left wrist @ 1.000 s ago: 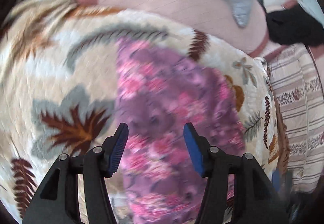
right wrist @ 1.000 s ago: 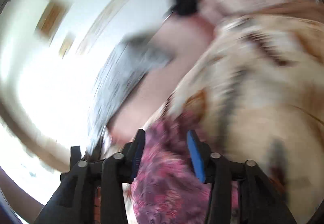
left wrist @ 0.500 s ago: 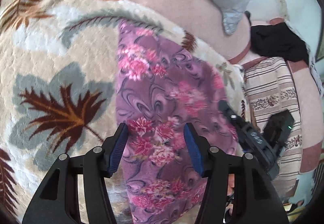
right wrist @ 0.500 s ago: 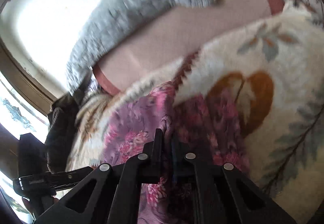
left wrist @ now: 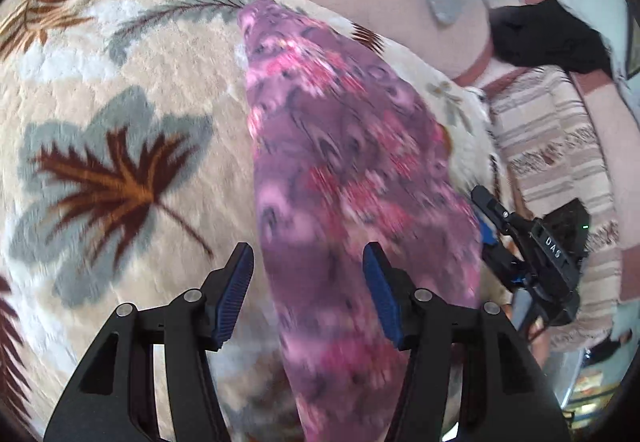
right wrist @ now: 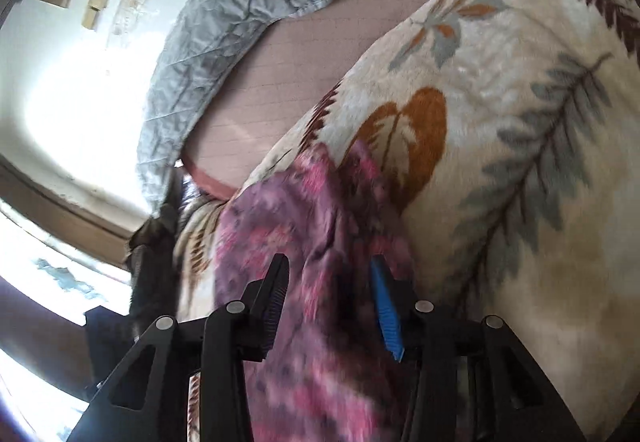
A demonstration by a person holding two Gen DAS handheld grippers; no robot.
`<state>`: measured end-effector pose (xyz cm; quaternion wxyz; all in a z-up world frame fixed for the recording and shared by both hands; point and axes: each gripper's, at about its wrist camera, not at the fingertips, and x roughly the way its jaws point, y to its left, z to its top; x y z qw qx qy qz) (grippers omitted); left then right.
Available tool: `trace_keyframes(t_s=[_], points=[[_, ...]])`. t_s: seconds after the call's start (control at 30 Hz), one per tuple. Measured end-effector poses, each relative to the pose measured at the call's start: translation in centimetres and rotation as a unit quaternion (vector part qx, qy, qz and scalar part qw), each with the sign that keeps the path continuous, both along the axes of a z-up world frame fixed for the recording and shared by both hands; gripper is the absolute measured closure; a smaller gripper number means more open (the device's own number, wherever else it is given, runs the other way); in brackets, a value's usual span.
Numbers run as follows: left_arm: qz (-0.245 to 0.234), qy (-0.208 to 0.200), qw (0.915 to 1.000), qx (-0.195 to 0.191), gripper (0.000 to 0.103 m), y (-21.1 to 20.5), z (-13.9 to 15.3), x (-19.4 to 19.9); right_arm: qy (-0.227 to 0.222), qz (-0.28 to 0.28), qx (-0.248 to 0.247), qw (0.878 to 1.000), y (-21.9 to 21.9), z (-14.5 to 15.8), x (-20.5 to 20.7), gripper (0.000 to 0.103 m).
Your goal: Fold small clothes
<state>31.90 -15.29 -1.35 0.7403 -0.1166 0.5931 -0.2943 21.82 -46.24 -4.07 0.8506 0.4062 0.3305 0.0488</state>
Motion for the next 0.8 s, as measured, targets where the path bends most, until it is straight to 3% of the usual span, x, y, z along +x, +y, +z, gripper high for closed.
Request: trace_keyframes(t_s=[0.07,0.1,0.17,0.2,0.3,0.37,0.4,0.47,0.5,0.53,0.6,0.67,0.7,0.73,0.8], points=[[-0.010,0.002,0.9999,-0.006,0.047,-0.3,-0.3,-1.4,-0.001,0.030,0.009,1.000,0.8,-0.3,-1.1,0.054],[-0.016,0.003,0.9999,-0.002,0.046,-0.5,-0.6,-2.0,0.019,0.043,-0.004,0.999,1.4,-0.8,-1.3,0.052],[-0.019,0.008,0.9997,0.010,0.046,-1.1,-1.0,-2.6,0.044,0.056,-0.049,0.996,2.4,-0.9,-1.6,0.083],[-0.021,0.015,0.9996,0.005,0.046,-1.0,-1.1,-3.1,0.027,0.061,-0.070,0.995,2.8,0.2,-2.2,0.092],[-0.021,0.010,0.9995,0.020,0.044,-1.0,-1.4,-4.1,-0.022,0.051,-0.098,0.994,3.3,2.8,-4.0,0.093],[-0.030,0.013,0.9984,0.045,0.043,-1.3,-2.2,-4.6,0.028,0.054,-0.122,0.991,3.7,1.8,-3.4,0.093],[-0.034,0.012,0.9980,0.052,0.043,-1.4,-2.3,-4.9,0.067,0.056,-0.141,0.986,3.9,0.9,-3.0,0.092],[-0.037,0.010,0.9980,0.049,0.044,-1.3,-1.6,-5.3,0.055,0.049,-0.123,0.990,3.4,1.0,-4.3,0.084],[-0.039,0.010,0.9982,0.044,0.044,-1.0,-1.3,-5.5,0.040,0.037,-0.103,0.993,3.1,1.4,-5.3,0.075],[-0.040,0.009,0.9983,0.040,0.044,-0.8,-1.0,-5.7,0.032,0.034,-0.087,0.995,2.8,1.5,-6.0,0.058],[-0.041,0.011,0.9981,0.045,0.044,-0.7,-1.2,-5.9,0.026,0.034,-0.074,0.996,2.8,1.2,-7.6,0.048],[-0.038,0.020,0.9978,0.049,0.043,-0.1,-1.5,-6.0,0.052,0.051,-0.098,0.993,3.5,0.4,-7.9,0.056],[-0.033,0.030,0.9981,0.043,0.044,0.0,-1.5,-6.1,0.066,0.063,-0.125,0.988,4.1,0.3,-7.9,0.096],[-0.031,0.034,0.9983,0.035,0.044,0.0,-1.4,-6.1,0.067,0.070,-0.150,0.984,4.6,0.7,-8.2,0.099],[-0.029,0.036,0.9987,0.023,0.044,0.3,-1.1,-6.6,0.020,0.058,-0.157,0.986,4.5,2.5,-9.6,0.099]])
